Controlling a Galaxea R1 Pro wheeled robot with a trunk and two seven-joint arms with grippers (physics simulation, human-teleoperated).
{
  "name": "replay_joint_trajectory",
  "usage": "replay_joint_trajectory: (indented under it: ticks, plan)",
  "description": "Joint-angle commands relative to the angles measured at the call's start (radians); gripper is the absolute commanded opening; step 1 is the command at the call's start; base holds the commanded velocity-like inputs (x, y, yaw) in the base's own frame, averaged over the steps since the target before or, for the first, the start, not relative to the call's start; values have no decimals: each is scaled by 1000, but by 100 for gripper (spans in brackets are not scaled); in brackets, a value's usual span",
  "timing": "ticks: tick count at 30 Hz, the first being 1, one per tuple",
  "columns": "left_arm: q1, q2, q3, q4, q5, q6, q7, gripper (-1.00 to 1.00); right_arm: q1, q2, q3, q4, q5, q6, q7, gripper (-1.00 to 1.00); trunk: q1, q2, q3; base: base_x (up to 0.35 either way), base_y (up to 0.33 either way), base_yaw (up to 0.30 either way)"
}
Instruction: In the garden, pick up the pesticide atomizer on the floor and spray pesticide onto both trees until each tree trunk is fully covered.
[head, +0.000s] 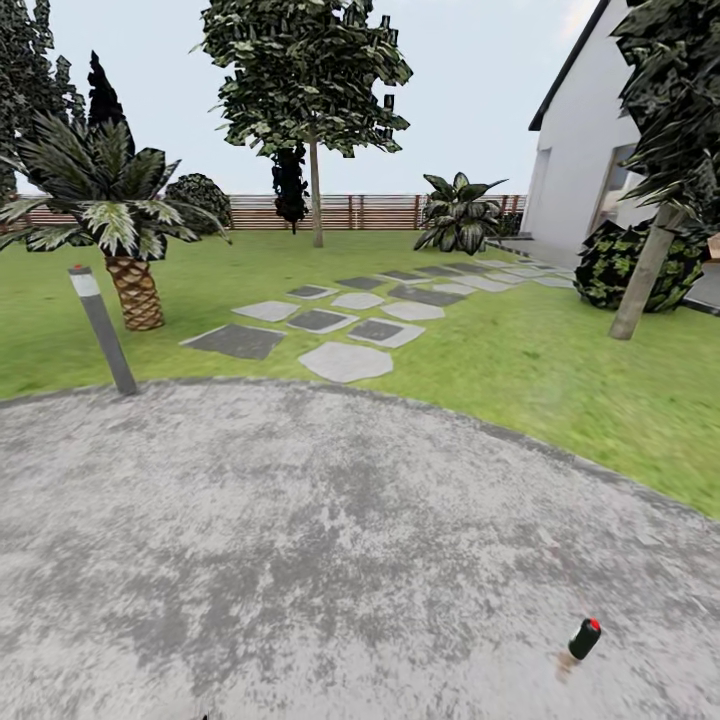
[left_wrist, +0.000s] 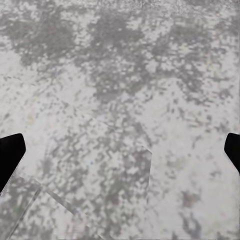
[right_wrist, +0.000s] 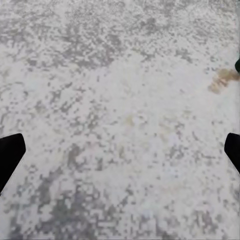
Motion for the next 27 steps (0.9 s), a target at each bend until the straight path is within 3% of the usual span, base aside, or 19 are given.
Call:
replay_joint_trajectory:
  ticks: [1,27]
  plan:
    - [-1,0,0,1,6,-3,-1,100,0,-1,0,1,2,-2,0,100,0,0,-1,339,0,0]
    - [-1,0,0,0,6,-4,-1,100,0,-2,0,1,2,-1,0,100,0,0,-1,339,0,0]
